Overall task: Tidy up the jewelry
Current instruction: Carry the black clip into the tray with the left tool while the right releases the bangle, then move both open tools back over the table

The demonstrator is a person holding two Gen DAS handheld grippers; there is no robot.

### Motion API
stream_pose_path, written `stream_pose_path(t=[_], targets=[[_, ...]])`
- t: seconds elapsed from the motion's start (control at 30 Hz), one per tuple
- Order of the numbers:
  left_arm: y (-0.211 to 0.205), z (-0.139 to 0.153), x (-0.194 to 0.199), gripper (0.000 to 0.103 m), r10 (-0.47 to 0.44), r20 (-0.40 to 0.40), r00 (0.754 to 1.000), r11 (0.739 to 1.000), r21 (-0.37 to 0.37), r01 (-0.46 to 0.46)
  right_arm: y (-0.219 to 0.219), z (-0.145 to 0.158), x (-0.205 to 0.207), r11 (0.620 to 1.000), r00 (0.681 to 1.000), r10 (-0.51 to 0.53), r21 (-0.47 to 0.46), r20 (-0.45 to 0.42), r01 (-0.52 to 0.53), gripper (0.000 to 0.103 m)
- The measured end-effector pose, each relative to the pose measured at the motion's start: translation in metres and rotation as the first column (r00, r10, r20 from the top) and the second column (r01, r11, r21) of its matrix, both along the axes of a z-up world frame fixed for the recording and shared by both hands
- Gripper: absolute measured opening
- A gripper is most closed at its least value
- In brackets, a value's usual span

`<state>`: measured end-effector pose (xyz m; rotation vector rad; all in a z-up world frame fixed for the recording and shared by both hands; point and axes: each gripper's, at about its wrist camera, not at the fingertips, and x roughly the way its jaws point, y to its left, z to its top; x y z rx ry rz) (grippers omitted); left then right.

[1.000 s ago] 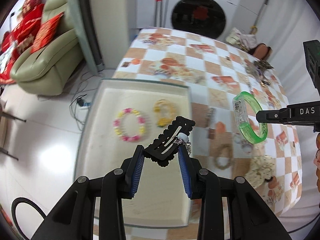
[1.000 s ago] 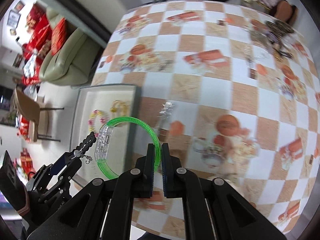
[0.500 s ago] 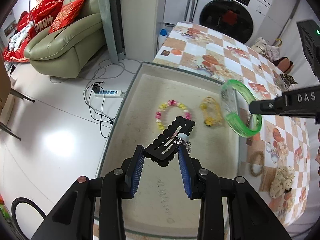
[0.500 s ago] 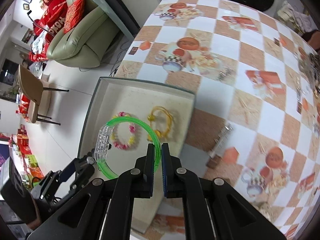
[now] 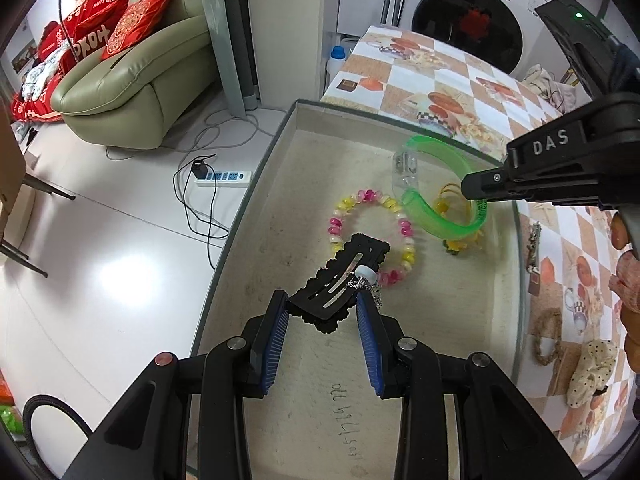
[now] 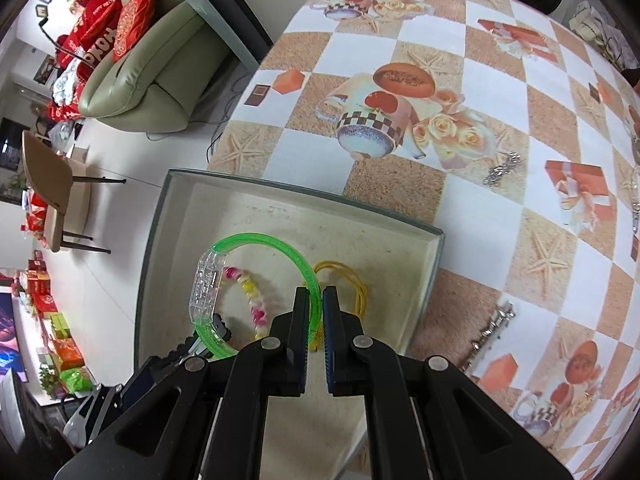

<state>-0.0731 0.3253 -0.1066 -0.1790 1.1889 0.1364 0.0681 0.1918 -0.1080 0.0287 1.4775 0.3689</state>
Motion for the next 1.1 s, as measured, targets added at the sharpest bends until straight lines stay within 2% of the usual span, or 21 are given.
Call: stream_pose_path(t=[0.2,0.4,0.5,0.63,0.67,0.73,0.77,0.8,0.83,0.87,1.1], targets=[[-0.003,-0.007,0.004,0.040,0.000,-0.021,1.000,1.000,0.032,0.000,0.007,-0.017,0.006,1.000,1.000,0.006,-0.012,-0.006,-0.006,0.007],[-0.005,-0.013,0.002,0.041,-0.001,-0.051,0.999,0.999,0.036,0.003,0.011,-0.018,0.010,1.000,1.000,0.018,-0.019,0.007,-0.018,0.009],[-0.006,-0.009,0.000,0.064,0.004,-0.043,0.999,0.999,0.050,-0.002,0.009,-0.017,0.010,1.000,1.000,0.016,-0.017,0.001,-0.016,0.009],[-0.008,-0.004,-0.003,0.065,0.005,-0.044,0.999,0.999,0.046,-0.003,0.008,-0.017,0.009,1.000,1.000,0.015,0.001,-0.013,-0.015,0.011],[-0.007,-0.004,-0.004,0.065,0.007,-0.047,0.999,0.999,0.047,-0.005,0.007,-0.016,0.008,1.000,1.000,0.015,0.005,-0.013,-0.015,0.013],[-0.008,-0.003,-0.004,0.067,0.007,-0.054,0.998,0.999,0.054,-0.004,0.005,-0.013,0.006,1.000,1.000,0.013,0.017,-0.012,-0.013,0.026],[-0.008,-0.003,-0.005,0.075,0.007,-0.056,0.998,0.998,0.057,-0.004,0.004,-0.010,0.004,1.000,1.000,0.012,0.024,-0.010,-0.012,0.029],[-0.008,-0.002,-0.006,0.099,0.009,-0.058,0.998,0.998,0.063,-0.005,0.003,-0.008,0.003,1.000,1.000,0.011,0.029,-0.008,-0.011,0.032],[-0.009,0.001,-0.008,0.103,0.014,-0.049,0.999,0.997,0.072,-0.010,0.001,-0.005,0.002,0.999,1.000,0.011,0.036,-0.007,-0.011,0.034],[-0.010,0.004,-0.010,0.103,0.014,-0.036,0.999,0.997,0.081,-0.011,-0.002,-0.003,-0.002,0.999,1.000,0.009,0.042,-0.007,-0.009,0.035],[-0.023,0.016,-0.014,0.103,-0.034,-0.054,0.998,0.994,0.098,0.039,-0.031,0.019,-0.018,0.995,0.999,-0.032,0.093,-0.007,0.033,0.062]])
